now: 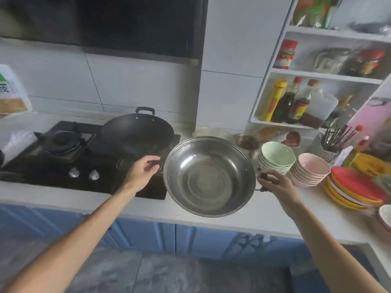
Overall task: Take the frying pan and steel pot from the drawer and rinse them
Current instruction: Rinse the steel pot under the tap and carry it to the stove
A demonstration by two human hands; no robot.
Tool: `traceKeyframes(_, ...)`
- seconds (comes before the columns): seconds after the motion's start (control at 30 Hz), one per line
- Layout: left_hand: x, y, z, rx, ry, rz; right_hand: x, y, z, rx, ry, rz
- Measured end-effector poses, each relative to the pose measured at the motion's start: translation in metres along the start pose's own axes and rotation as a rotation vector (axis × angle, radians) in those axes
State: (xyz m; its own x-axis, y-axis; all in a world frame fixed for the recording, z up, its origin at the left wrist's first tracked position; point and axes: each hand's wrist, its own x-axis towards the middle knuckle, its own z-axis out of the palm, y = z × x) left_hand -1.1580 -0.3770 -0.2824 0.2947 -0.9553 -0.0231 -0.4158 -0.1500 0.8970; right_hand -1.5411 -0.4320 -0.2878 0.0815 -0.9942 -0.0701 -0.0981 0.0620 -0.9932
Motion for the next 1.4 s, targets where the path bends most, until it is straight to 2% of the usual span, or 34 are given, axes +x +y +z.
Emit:
traceKeyframes(0.27, 0.049, -0.036, 0.092, 0.038, 0.022, -0.175, 0.046, 0.089, -0.026, -0.005, 0.046, 0.149)
traceKeyframes(0.53, 0.074, -0.095, 0.126, 0.144, -0.034, -0.318, 0.084, 0.143, -0.021, -0.044, 0.050, 0.223)
traceKeyframes(0.77, 0.089, -0.111, 0.137, 0.161, -0.082, -0.259, 0.088, 0.165, -0.022, -0.042, 0.077, 0.284)
traceKeyframes(1.1, 0.096, -0.137, 0.143, 0.121, -0.062, -0.157, 0.094, 0.173, -0.012, -0.106, 0.156, 0.323)
traceKeyframes(1.23, 0.102, -0.131, 0.135, 0.273, -0.147, -0.167, 0.094, 0.164, -0.008, -0.293, 0.171, 0.356)
traceKeyframes(1.3, 0.104, -0.127, 0.129, 0.370, -0.188, -0.155, 0.094, 0.162, -0.003, -0.495, 0.149, 0.336)
traceKeyframes(1.37, 0.103, -0.120, 0.125, 0.376, -0.255, -0.158, 0.093, 0.152, 0.000, -0.753, 0.092, 0.298)
traceKeyframes(1.4, 0.104, -0.117, 0.124, 0.376, -0.291, -0.140, 0.090, 0.144, 0.002, -0.796, 0.103, 0.289)
